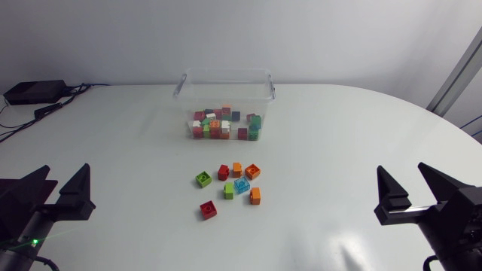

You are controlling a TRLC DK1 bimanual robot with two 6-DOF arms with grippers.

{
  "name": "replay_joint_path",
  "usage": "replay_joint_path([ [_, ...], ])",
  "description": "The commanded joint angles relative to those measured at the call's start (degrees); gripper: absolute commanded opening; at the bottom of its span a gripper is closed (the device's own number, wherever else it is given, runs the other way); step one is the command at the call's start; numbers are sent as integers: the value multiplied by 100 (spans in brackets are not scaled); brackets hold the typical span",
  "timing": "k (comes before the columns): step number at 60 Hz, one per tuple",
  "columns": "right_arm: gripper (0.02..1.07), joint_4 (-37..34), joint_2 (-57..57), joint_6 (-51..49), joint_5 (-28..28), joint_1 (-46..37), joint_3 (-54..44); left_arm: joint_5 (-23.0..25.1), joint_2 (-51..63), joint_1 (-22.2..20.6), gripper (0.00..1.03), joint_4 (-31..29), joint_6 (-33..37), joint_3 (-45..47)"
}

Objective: Place the duplo bricks in the container

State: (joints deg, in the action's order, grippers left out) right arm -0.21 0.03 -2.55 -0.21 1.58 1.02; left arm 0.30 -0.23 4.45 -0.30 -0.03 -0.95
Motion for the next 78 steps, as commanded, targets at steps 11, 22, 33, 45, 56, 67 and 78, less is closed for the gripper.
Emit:
replay_joint_path([
  [11,103,-32,-30,105,-14,26,-102,-21,-56,-14,99,-6,-67,86],
  [22,103,-32,-38,96,-14,52,-102,-21,-65,-32,99,-6,-111,86],
  [33,103,-23,-38,79,-23,70,-93,-21,-47,3,99,-190,-120,-142],
  [45,103,-217,58,70,-32,79,364,-12,489,-49,99,-463,-216,-749],
  [56,103,-225,1201,70,-67,105,1146,-3,2203,-348,99,-524,-427,-1812],
  [67,103,-234,2370,70,-67,263,1735,-12,3917,-779,99,-841,-559,-2638],
  [78,103,-243,3196,88,3,624,2148,-179,5068,-1262,99,-867,-471,-3104],
])
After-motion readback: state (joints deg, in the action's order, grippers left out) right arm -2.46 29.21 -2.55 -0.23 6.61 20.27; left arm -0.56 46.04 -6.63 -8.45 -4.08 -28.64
